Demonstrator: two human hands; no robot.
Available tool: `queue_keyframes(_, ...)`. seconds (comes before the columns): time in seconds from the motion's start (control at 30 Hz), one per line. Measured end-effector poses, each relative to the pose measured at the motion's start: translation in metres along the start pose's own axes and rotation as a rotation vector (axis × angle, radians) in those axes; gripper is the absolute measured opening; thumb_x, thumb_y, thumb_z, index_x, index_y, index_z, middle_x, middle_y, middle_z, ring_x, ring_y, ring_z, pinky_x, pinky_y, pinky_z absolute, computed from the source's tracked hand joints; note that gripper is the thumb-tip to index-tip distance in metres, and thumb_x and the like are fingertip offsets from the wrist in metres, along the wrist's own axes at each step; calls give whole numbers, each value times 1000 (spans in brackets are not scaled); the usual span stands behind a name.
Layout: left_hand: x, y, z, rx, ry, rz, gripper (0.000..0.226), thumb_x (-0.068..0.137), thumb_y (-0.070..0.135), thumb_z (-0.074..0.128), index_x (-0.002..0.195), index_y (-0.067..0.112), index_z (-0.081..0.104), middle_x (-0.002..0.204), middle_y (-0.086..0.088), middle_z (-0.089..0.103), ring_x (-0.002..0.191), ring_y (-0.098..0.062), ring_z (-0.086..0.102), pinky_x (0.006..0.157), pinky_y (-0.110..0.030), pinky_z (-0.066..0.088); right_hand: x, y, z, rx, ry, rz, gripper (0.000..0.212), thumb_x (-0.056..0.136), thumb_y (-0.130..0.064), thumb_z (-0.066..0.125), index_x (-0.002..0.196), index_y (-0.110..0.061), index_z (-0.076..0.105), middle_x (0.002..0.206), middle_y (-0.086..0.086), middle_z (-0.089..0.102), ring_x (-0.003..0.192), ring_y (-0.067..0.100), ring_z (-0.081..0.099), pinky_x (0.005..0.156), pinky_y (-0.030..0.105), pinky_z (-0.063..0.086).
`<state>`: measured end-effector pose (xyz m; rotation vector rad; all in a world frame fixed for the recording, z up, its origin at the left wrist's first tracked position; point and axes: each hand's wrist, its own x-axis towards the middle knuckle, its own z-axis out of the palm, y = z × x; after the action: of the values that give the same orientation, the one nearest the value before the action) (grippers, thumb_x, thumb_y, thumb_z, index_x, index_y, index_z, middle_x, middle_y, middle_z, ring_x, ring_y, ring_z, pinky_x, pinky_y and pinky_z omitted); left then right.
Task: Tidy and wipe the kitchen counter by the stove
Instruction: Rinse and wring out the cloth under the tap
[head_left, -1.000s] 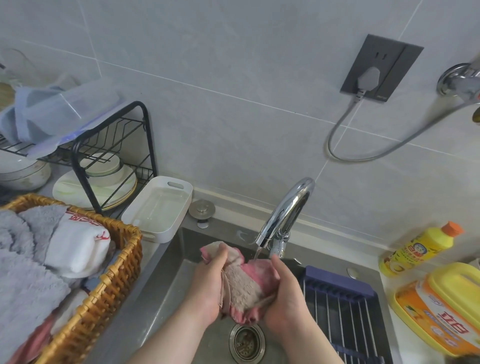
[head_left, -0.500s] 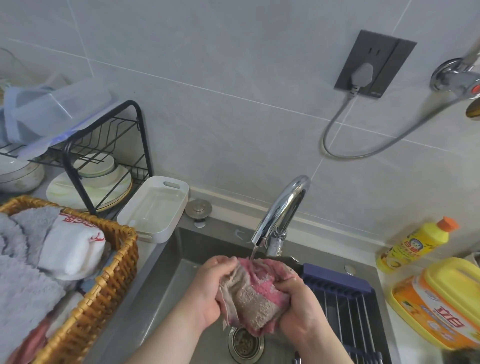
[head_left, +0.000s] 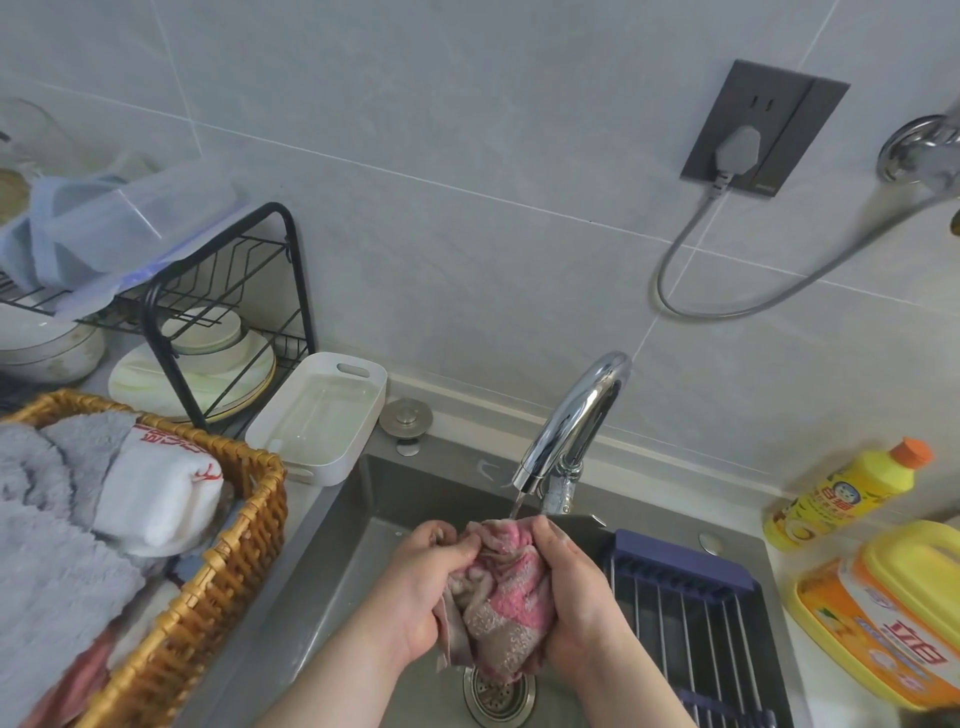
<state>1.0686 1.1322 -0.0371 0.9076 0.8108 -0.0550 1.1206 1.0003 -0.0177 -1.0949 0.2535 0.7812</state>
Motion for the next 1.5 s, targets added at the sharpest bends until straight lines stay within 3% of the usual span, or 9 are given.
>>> queue_keyframes(0.13, 2, 0, 5, 5, -22, 71, 24, 90, -6, 59, 107, 9, 65, 98, -17, 73, 90, -34, 71, 76, -43, 56, 0, -6, 3, -126, 109, 10, 37, 98, -31, 55, 101, 6, 62, 102, 36, 67, 96, 51, 67, 91, 65, 50)
queue_keyframes(0.3, 1, 1, 12, 116, -74, 125, 44, 68, 8, 84, 108, 13, 67, 101, -14, 74, 93, -30, 72, 86, -47, 58, 5, -8, 2, -115, 250, -15, 28, 95, -20, 61, 106, 5, 64, 97, 31, 70, 93, 47, 69, 87, 62, 53)
queue_keyframes(0.43, 9, 7, 23, 217, 114, 189, 9, 87, 12, 71, 93, 5, 69, 79, -12, 75, 76, -27, 74, 74, -40, 61, 1, -11, 1, -73, 198, 11, 22, 85, 3, 63, 106, 9, 61, 96, 30, 71, 86, 42, 71, 76, 51, 58)
queue_keyframes(0.5, 14, 9, 22, 198, 180, 190, 20, 95, 23, 63, 91, 5, 68, 77, -13, 75, 75, -28, 74, 77, -44, 60, -1, -11, 3, -69, 152, 11, 23, 84, 7, 63, 107, 10, 60, 98, 31, 70, 86, 42, 71, 72, 48, 59)
queue_keyframes(0.77, 12, 9, 15, 326, 40, 180, 27, 76, 9, 81, 97, 2, 66, 84, -14, 75, 77, -27, 74, 70, -37, 60, 15, -6, 0, -68, 259, 11, 27, 98, -18, 56, 108, 6, 63, 96, 30, 71, 94, 46, 69, 89, 63, 51)
queue_keyframes(1.0, 9, 14, 19, 227, 146, 166, 39, 76, 34, 81, 84, 2, 60, 82, -17, 74, 80, -33, 72, 76, -42, 58, 17, -3, 2, -304, 262, -26, 17, 86, -10, 73, 98, 1, 67, 88, 22, 74, 85, 38, 72, 82, 53, 58)
queue_keyframes(1.13, 3, 11, 14, 241, -112, 5, 38, 73, 12, 83, 100, 1, 59, 95, -24, 73, 90, -41, 71, 84, -53, 57, 24, -5, -3, -186, 320, 10, 31, 94, -30, 63, 105, -1, 65, 92, 22, 74, 85, 39, 73, 86, 57, 56)
queue_keyframes(1.27, 9, 6, 3, 135, -102, -74, 26, 79, -7, 67, 104, -5, 60, 97, -32, 69, 86, -44, 69, 83, -56, 55, 16, -12, -9, 29, 250, 181, 55, 95, -48, 52, 110, 4, 62, 92, 24, 73, 91, 41, 70, 94, 51, 49)
queue_keyframes(1.5, 10, 1, -2, -17, -6, -37, 32, 80, -9, 63, 111, 1, 58, 101, -32, 66, 91, -44, 66, 82, -56, 53, 41, -23, -49, -168, 554, -114, 16, 101, -20, 48, 111, -11, 56, 108, 10, 64, 98, 26, 64, 85, 46, 57)
